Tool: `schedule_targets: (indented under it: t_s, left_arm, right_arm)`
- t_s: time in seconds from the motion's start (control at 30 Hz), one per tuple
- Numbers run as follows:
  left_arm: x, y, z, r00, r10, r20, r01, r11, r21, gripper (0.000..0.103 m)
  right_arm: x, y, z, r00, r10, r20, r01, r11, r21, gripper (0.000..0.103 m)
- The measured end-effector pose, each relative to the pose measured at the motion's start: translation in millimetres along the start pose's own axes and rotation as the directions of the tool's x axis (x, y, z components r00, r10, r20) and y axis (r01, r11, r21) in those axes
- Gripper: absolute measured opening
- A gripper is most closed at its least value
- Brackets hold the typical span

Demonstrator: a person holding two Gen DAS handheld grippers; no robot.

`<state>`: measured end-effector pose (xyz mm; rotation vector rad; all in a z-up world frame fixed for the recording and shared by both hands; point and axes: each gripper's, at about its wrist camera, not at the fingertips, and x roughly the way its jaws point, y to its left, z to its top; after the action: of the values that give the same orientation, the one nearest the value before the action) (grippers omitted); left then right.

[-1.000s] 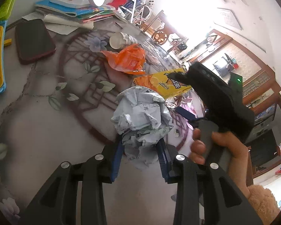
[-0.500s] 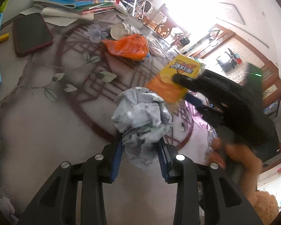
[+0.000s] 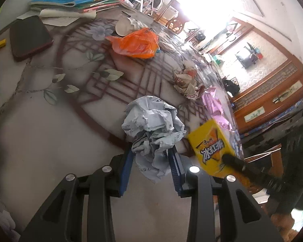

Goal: Collect trash

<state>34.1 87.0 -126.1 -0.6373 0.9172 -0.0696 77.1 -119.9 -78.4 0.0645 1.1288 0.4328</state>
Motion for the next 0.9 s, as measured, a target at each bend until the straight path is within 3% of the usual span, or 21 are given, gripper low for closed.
schedule_targets:
  t_s: [0.13,0.17,0.27,0.33,0.6,0.9]
  left_arm:
    - [2,3,2,1.000,0.013,-0.002,-0.013,1.000,0.000,0.035]
    - [2,2,2,1.000,0.020,0.005,-0.020,1.000,0.001,0.042]
    - [-1,4,4,0.999,0.025,0.032,-0.025,1.000,-0.009,0.056]
    - [-5,7,4,0.998,0.023,0.053,-0.021,0.999,-0.024,0.068]
    - [-1,8,2,0.999,0.031,0.043,-0.030,0.999,-0.040,0.070]
    - [6,0,-1,0.998,0.054,0.009,-0.055,0.998,0.020,0.068]
  right_arm:
    - [8,5,-15,1.000,-0.014,-0.021,0.013,0.999,-0.029,0.036]
    - [8,7,-16,1.000,-0.017,-0.021,0.016,0.999,-0.039,0.038]
    - [9,13,-15,0.999,-0.039,-0.009,0.038,0.997,-0.063,0.057]
    - [9,14,-15,0.999,-0.041,-0.006,0.040,0.997,-0.070,0.059]
    - [19,14,-20,0.999,-0.027,-0.034,0.025,0.999,-0.048,0.059]
    - [20,15,-21,0.999,-0.027,-0.028,0.026,0.999,-0.037,0.059]
